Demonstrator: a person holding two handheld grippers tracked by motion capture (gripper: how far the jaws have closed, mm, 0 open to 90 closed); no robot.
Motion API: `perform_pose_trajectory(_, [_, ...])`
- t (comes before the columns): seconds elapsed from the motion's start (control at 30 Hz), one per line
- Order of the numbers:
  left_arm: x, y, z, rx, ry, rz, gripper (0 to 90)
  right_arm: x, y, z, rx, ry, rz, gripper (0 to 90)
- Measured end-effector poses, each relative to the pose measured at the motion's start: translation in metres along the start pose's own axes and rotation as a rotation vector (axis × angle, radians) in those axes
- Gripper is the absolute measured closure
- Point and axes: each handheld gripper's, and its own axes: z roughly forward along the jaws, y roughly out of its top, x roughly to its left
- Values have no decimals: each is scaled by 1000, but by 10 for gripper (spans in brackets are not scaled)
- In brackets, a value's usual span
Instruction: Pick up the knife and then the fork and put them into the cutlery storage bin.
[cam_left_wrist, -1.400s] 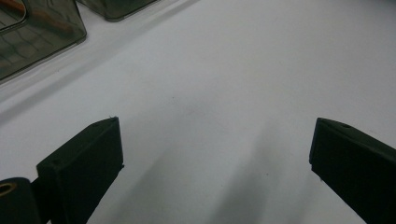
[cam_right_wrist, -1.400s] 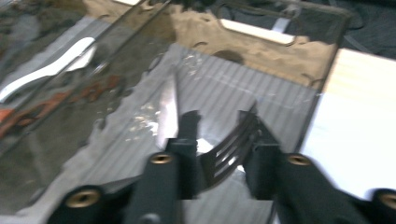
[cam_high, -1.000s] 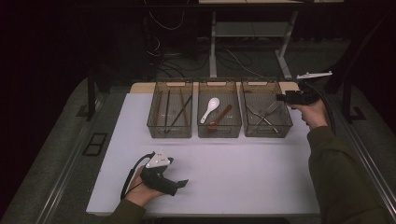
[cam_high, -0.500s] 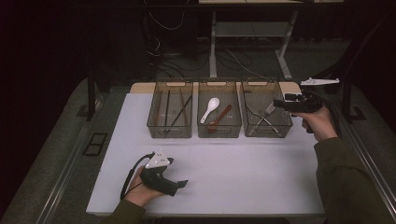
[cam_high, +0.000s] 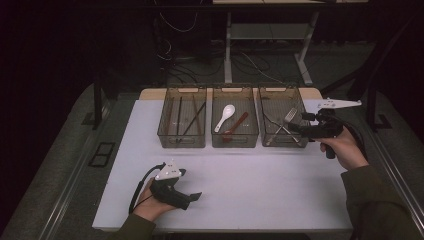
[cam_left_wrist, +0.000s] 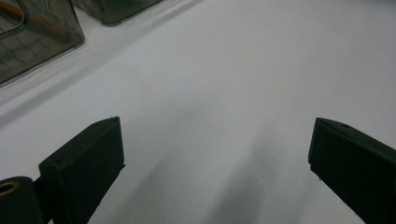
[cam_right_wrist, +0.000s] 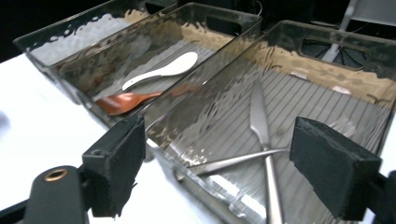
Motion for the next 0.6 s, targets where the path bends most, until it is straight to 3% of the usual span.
perform_pose_trajectory(0.33, [-1, 2, -1, -10, 19, -12, 0, 26, -21, -13, -18, 40, -28, 157])
perform_pose_trajectory(0.6, [-2, 2, 0, -4, 12, -5, 0, 46, -46, -13, -8, 64, -46, 144])
